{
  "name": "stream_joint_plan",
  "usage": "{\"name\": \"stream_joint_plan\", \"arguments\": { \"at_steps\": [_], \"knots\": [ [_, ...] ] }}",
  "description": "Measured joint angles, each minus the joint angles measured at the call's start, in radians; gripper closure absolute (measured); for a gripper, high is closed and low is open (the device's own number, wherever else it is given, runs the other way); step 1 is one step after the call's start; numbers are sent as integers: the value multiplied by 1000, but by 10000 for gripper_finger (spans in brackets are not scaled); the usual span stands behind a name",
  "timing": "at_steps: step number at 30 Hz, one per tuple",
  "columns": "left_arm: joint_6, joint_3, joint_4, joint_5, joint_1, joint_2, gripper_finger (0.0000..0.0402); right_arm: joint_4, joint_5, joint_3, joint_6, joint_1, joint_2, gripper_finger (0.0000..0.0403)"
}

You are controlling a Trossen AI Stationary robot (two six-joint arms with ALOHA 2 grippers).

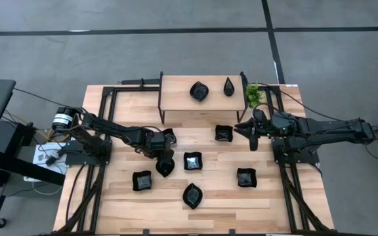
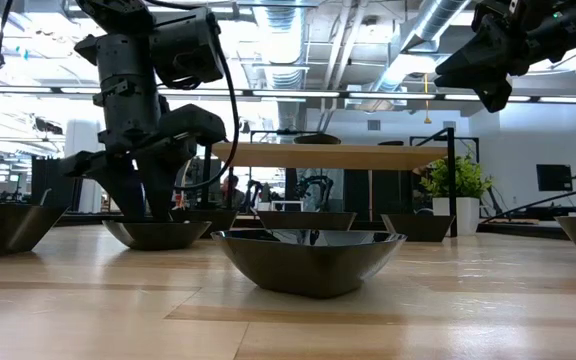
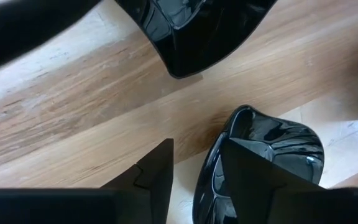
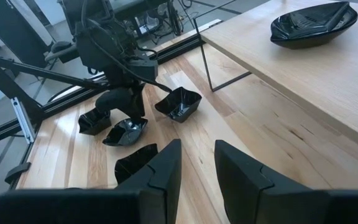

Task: Pick & Place Mini shaped plates
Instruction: Stack the leaf-shaped plate on top of the leaf-shaped plates on the shelf

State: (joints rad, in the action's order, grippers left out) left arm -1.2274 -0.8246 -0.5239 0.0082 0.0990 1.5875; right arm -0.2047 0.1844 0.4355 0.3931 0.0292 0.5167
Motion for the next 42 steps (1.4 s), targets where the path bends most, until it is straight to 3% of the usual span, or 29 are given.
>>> {"name": "stream_joint_plan", "arguments": {
  "at_steps": [22, 36, 42],
  "knots": [
    [-10, 2, 29, 0, 0, 24, 277, 2, -1, 0, 0, 0, 0, 310],
    [-12, 2, 38, 0, 0, 10, 391, 2, -2, 0, 0, 0, 0, 310],
    [-3, 2, 34, -5, 0, -82, 393, 2, -3, 0, 1, 0, 0, 310]
  ]
}}
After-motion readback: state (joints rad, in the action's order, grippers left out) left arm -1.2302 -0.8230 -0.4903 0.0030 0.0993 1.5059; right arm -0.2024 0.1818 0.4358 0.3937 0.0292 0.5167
